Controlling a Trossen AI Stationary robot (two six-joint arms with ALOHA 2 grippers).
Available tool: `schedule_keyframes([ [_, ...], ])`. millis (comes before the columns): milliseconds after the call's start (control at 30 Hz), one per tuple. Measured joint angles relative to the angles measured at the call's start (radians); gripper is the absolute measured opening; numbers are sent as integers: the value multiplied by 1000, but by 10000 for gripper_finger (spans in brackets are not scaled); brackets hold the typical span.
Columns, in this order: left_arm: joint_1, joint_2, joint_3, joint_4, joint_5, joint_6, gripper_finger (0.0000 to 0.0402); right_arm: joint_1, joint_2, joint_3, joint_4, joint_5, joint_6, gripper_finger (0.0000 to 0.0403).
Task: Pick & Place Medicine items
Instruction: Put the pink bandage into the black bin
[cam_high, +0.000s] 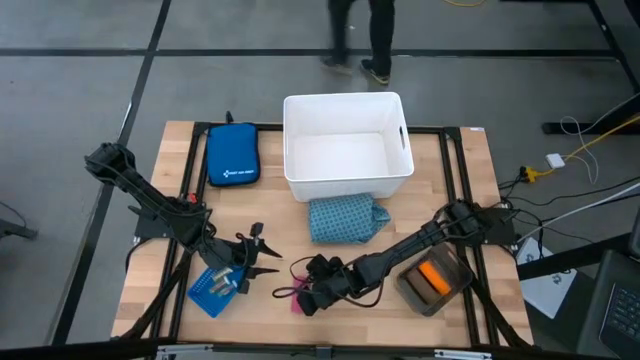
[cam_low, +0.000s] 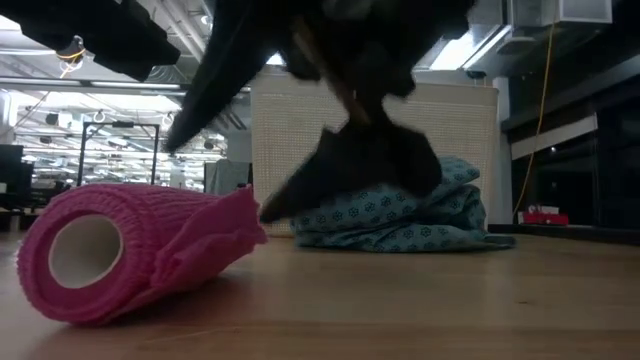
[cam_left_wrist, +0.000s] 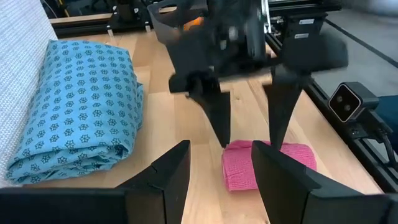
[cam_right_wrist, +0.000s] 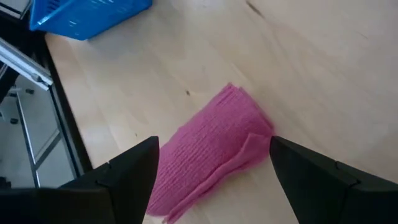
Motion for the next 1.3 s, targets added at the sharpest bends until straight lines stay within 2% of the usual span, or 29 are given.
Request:
schedule_keyframes([
  [267,0,0,0,-1,1,-8,168,-11,83,2,112,-46,33,307],
  [400,0,0,0,2,2,-8,168,-19,83,1,130,-58,10,296],
  [533,0,0,0,0,3,-8,168,-21,81,1,136,-64,-2,258],
  [800,0,0,0,-1,5,-8,168,-21,81,1,142,-88,-20,152],
  [1000,0,0,0,1,5,-7,168,-21,79,1,138,-110,-49,123],
  [1167,0,0,-1,1,9,-7,168,-18,42,0,49,-114,-61,125],
  [1300,0,0,-1,1,14,-7,168,-4,-23,-3,-120,-57,-75,125],
])
